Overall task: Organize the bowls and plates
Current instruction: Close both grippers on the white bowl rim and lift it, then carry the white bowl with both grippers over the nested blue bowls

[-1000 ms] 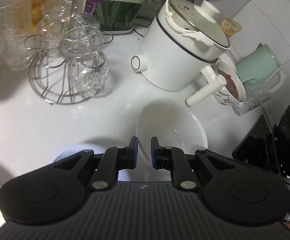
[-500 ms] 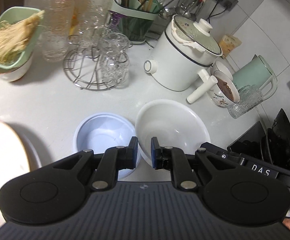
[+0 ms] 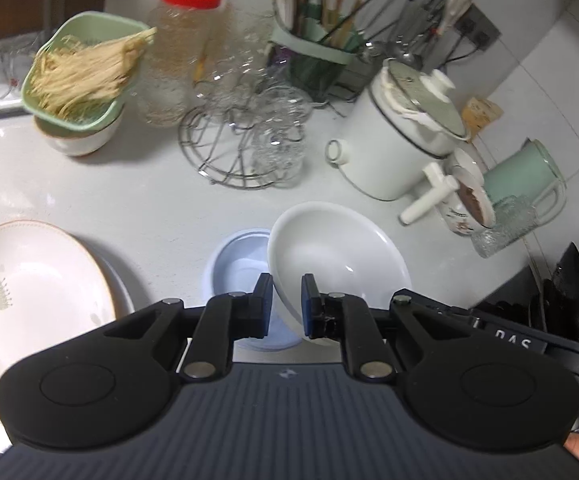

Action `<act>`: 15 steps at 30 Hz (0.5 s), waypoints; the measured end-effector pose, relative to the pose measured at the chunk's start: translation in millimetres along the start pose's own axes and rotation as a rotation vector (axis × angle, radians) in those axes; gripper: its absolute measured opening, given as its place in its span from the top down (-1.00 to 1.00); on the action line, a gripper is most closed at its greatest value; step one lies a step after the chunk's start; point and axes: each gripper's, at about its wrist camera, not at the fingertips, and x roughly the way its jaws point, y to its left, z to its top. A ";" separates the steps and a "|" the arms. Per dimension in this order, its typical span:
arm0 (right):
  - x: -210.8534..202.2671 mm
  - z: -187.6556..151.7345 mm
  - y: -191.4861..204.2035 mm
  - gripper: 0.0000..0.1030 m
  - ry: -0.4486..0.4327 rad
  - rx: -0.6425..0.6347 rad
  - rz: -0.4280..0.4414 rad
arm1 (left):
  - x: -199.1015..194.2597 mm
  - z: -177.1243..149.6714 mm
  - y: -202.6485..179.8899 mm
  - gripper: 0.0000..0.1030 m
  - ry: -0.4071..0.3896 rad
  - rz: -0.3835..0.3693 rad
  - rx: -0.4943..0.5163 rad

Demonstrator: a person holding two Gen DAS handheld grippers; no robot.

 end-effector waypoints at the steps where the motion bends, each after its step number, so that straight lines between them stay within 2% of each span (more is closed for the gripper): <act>1: 4.1 -0.1 1.2 0.73 0.003 -0.001 0.001 | 3.6 1.1 3.4 0.69 0.005 0.005 0.001; 9: 44.3 -5.4 9.3 0.72 0.054 -0.034 -0.074 | 33.4 9.1 25.2 0.69 0.067 0.031 0.039; 15: 64.6 -8.7 3.0 0.69 0.100 0.051 -0.076 | 44.5 14.4 44.7 0.68 0.119 0.006 0.012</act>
